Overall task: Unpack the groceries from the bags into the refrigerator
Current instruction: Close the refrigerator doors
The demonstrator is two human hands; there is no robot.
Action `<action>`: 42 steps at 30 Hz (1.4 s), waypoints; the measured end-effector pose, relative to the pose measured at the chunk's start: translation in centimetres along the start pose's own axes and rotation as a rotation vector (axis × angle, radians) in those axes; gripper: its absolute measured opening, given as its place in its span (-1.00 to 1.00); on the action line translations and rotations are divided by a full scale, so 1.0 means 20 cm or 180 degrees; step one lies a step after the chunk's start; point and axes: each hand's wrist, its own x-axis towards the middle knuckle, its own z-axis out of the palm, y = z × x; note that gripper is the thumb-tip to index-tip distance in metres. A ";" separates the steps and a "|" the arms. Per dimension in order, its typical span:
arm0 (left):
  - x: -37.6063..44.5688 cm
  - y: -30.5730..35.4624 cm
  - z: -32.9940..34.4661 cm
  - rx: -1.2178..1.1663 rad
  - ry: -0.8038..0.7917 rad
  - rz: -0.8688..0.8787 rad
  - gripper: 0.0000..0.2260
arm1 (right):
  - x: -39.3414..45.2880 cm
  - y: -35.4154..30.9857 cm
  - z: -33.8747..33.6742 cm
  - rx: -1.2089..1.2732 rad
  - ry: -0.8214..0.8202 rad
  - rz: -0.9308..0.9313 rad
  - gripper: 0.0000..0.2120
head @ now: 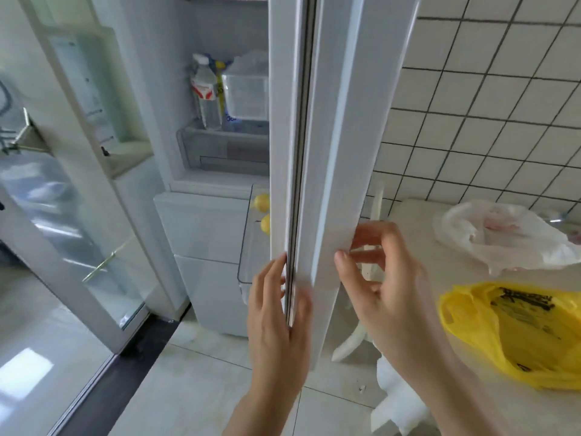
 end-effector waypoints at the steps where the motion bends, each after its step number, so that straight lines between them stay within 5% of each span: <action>1: 0.01 -0.01 -0.04 0.0010 0.0059 -0.0013 -0.61 | 0.00 -0.02 0.05 0.0056 -0.0055 -0.0006 -0.80; 15: 0.34 -0.31 -0.73 -0.0010 0.0006 -0.0405 -0.50 | 0.11 -0.33 0.86 0.0368 -0.0267 -0.0003 -0.46; 25: 0.68 -0.53 -1.04 0.0108 -0.0153 -0.0617 -0.44 | 0.31 -0.42 1.38 0.0093 -0.0276 -0.0245 -0.48; 42: 1.53 -0.99 -1.15 -0.0362 0.0698 -0.0550 -0.55 | 0.98 -0.25 1.98 -0.0894 -0.0055 -0.1309 -0.54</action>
